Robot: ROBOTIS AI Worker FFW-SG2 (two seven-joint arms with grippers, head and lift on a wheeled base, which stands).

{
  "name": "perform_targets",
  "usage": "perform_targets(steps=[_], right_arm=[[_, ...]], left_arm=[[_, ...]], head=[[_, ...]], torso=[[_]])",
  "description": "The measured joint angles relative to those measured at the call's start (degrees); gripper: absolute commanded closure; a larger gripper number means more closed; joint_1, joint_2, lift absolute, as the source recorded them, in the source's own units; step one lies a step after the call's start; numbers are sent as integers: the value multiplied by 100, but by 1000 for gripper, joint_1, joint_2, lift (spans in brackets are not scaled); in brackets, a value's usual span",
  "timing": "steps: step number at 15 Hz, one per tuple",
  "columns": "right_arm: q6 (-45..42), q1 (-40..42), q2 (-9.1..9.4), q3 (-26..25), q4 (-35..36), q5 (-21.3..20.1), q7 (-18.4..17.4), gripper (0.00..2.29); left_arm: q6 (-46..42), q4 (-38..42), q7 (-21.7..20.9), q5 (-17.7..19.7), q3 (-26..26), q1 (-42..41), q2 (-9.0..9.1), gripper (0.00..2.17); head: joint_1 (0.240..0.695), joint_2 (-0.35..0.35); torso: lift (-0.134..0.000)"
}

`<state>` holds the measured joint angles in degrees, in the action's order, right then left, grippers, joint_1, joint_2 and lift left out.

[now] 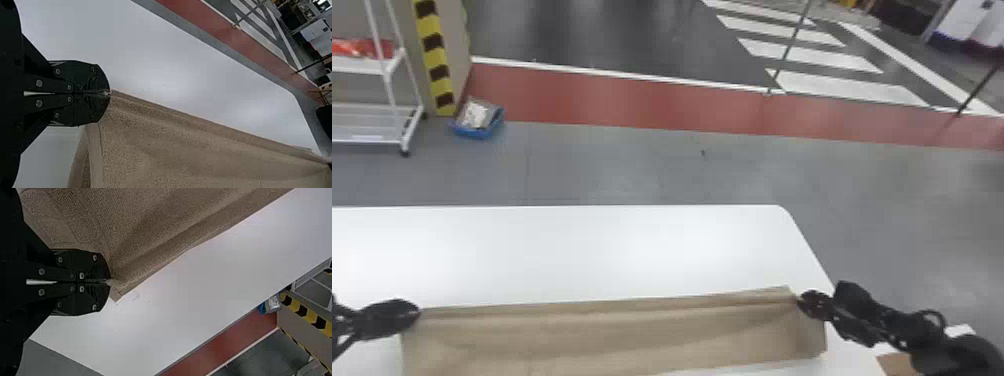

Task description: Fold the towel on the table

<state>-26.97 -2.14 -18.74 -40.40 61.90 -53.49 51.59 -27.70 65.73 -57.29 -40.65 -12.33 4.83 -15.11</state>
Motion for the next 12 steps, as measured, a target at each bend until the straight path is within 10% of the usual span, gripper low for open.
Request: perform_targets(steps=[12], right_arm=[[155,-138,4,121,-149,-63,-52,1953]], left_arm=[[164,-85,437,-154,444,102,69,1534]], head=[[695,-333]], torso=[[0]])
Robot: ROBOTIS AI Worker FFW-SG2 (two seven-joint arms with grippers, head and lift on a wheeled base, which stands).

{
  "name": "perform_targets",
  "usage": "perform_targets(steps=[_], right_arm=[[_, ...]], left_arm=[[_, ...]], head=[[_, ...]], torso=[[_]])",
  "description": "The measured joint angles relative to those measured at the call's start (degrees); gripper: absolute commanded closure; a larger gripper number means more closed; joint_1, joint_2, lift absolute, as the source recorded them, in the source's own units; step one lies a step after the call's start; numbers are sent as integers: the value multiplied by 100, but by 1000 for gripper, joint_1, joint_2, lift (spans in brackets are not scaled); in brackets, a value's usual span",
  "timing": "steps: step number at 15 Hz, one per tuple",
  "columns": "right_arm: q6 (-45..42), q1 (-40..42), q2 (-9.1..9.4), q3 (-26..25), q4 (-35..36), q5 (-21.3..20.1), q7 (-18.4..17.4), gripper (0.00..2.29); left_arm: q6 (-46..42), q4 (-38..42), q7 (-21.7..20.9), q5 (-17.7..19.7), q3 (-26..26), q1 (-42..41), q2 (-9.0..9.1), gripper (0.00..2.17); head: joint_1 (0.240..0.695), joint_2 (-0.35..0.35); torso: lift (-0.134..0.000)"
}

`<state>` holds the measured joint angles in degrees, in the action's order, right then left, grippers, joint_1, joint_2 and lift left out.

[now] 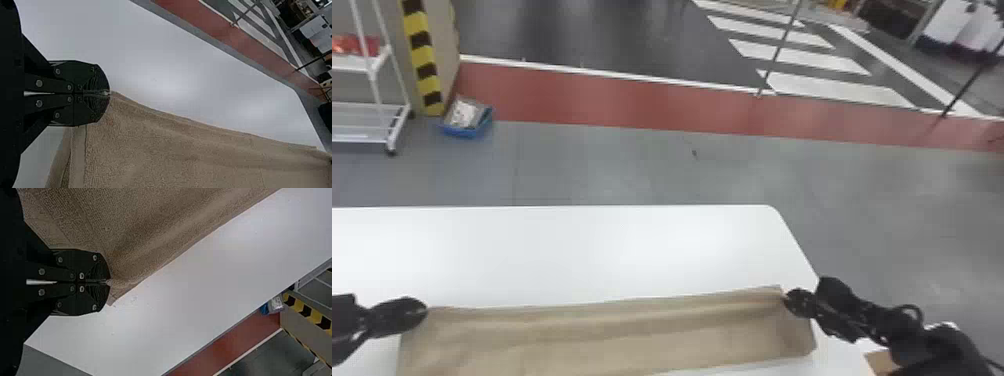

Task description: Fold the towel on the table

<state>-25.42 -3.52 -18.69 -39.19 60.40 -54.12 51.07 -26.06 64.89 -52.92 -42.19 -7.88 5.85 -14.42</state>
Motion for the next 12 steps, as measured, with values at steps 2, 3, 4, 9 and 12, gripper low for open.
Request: perform_targets(steps=[2,3,4,9,12], right_arm=[[-3,-36,-15,3,-69,-9,-64,1946],[56,-58,-19,3,-89,-9,-115,1811],[193,-76,-19,5,-98,7,-226,1393],[948,-116,9,8,-102,312,-610,39],[1222,-134,38,14,-87,479,-763,36]], left_arm=[[1,-54,104,0,23,34,3,1531],[1,-72,136,0,34,43,10,1322],[1,-79,202,9,38,45,22,896],[128,-81,493,137,36,30,52,70],[142,-71,571,167,15,24,48,70]], head=[[695,-332],[695,-333],[695,-336],[695,-350],[695,-350]], torso=[[0],[0],[0],[0],[0]])
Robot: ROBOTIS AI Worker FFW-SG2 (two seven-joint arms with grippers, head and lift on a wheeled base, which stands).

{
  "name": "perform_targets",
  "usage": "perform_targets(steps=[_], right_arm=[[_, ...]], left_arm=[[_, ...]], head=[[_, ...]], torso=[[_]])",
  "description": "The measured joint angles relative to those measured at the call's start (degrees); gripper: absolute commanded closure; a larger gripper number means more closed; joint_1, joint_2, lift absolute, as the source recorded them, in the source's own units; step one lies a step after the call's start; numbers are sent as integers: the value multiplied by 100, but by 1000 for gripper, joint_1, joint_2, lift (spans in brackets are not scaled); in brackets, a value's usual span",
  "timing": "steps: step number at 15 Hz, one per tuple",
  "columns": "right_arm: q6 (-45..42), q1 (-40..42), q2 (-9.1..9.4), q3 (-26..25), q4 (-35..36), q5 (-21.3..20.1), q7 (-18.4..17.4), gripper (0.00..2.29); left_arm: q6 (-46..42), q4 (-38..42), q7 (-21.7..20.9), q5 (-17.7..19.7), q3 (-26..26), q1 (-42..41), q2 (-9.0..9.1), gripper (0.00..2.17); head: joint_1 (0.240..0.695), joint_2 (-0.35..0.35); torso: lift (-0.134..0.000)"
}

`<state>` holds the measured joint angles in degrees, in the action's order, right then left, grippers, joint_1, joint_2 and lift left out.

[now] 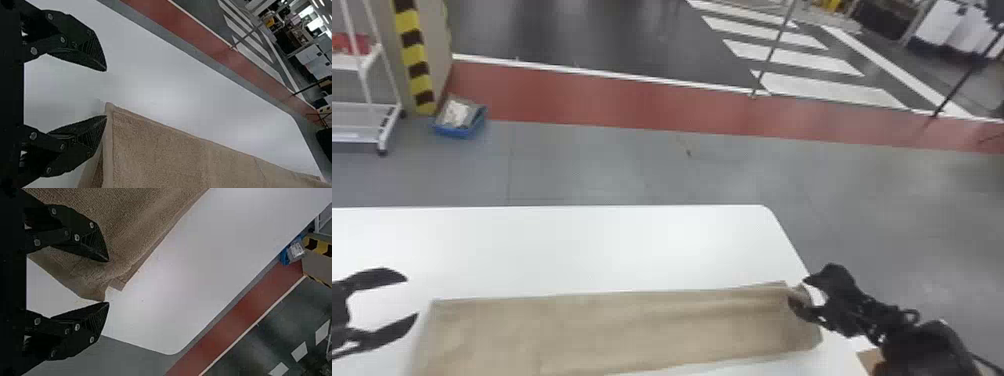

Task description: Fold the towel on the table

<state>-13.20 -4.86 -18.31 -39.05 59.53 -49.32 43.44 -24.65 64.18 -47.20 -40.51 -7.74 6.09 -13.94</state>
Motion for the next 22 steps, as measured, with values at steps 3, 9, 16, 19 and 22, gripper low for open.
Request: perform_targets(steps=[3,9,16,19,22], right_arm=[[202,-26,37,12,22,80,-122,33],[535,6,65,15,148,166,-131,33],[543,36,82,11,194,266,-99,33],[543,38,91,9,193,273,-103,33],[543,47,91,4,194,274,-99,33]], left_arm=[[-1,9,5,42,-26,-10,-3,66],[-42,171,-59,188,-159,-176,-42,60],[-138,235,-113,307,-280,-278,-67,60],[-198,236,-122,307,-349,-333,-79,60],[-219,236,-122,308,-402,-370,-82,60]], head=[[695,-350],[695,-350],[695,-350],[695,-350],[695,-350]], torso=[[0],[0],[0],[0],[0]])
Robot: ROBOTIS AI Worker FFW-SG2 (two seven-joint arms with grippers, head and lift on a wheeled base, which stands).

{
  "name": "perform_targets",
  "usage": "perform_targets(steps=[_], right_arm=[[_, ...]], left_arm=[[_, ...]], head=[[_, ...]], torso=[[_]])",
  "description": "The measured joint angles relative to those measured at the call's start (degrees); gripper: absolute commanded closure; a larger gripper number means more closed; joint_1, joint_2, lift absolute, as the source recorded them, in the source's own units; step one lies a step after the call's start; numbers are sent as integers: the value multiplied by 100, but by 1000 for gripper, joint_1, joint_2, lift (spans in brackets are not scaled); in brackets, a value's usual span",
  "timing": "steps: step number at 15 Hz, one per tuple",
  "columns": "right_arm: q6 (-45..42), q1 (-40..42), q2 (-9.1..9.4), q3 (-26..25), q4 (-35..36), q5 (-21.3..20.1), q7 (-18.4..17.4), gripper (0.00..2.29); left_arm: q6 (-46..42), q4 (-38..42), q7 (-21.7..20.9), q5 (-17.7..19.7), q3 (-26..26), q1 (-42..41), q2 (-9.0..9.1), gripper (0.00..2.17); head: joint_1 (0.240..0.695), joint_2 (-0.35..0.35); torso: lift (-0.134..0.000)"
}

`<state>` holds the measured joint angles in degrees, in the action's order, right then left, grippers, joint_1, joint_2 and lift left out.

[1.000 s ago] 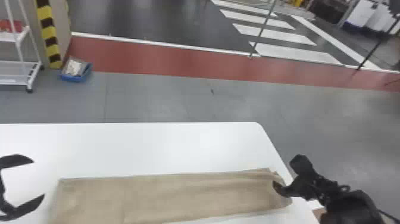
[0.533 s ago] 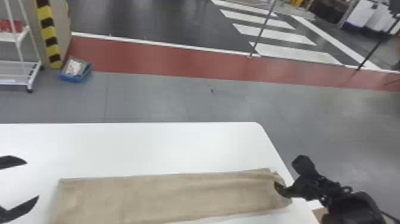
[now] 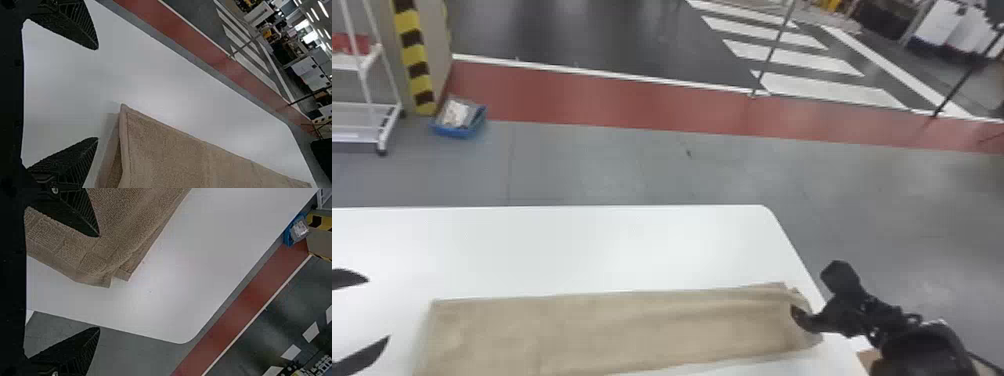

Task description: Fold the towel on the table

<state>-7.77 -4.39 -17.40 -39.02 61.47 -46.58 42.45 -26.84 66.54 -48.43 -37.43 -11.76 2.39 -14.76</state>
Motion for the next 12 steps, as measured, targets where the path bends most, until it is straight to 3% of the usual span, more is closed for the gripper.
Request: perform_targets(steps=[12], right_arm=[[0,7,35,56,-3,35,0,33]], left_arm=[[-97,105,9,84,-168,-144,-66,63]], head=[[695,-334]], torso=[[0]])
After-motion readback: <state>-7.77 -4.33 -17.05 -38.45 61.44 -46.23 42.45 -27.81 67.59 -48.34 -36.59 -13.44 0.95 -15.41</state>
